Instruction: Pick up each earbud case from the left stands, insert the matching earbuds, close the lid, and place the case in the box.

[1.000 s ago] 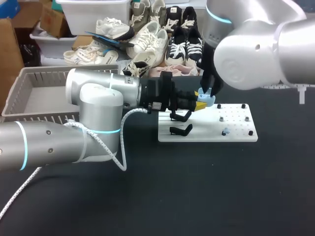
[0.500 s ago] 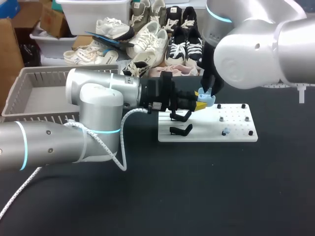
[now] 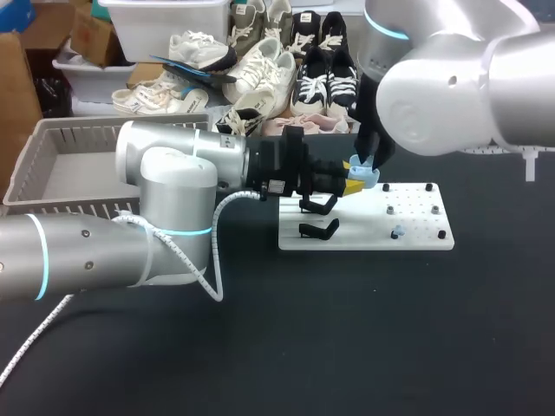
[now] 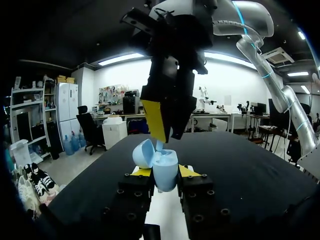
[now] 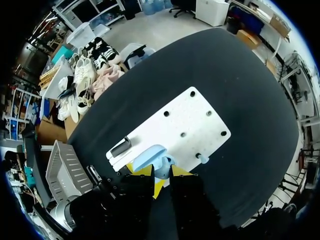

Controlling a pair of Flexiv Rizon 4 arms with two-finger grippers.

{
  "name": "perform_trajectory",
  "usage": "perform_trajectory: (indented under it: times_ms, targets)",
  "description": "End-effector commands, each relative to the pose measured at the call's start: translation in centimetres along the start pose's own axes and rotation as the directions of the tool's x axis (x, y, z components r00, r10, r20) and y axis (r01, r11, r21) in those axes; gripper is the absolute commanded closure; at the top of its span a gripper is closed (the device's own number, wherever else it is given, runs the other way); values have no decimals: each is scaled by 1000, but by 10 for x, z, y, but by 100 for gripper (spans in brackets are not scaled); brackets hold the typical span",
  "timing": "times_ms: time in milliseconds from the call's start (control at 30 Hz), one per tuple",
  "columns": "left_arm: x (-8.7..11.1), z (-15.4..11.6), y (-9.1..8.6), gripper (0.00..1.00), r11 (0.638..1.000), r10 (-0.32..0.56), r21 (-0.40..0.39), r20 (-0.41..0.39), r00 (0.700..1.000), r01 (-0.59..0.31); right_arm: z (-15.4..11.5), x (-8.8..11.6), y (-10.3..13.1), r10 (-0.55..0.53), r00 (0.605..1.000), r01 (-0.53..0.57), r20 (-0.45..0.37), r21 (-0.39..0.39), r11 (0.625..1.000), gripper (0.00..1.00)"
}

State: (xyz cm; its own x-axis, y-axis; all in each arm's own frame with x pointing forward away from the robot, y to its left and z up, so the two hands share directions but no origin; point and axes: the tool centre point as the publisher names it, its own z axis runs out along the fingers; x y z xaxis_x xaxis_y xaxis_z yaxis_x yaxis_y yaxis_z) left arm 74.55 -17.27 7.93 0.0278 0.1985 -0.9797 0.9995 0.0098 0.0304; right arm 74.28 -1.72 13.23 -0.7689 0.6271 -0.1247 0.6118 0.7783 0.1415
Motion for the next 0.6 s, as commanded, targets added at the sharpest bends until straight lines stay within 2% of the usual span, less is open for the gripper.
perform_trajectory:
  times_ms: [33, 600]
  targets:
    - [0, 0, -1, 100, 1000, 1, -3, 1, 1000, -1, 0, 0, 1, 2, 1000, -2, 3, 4, 1000, 100]
    - [0, 0, -1, 100, 1000, 1, -3, 1, 1000, -1, -1, 4, -6, 23, 1000, -23, 1, 3, 1000, 100]
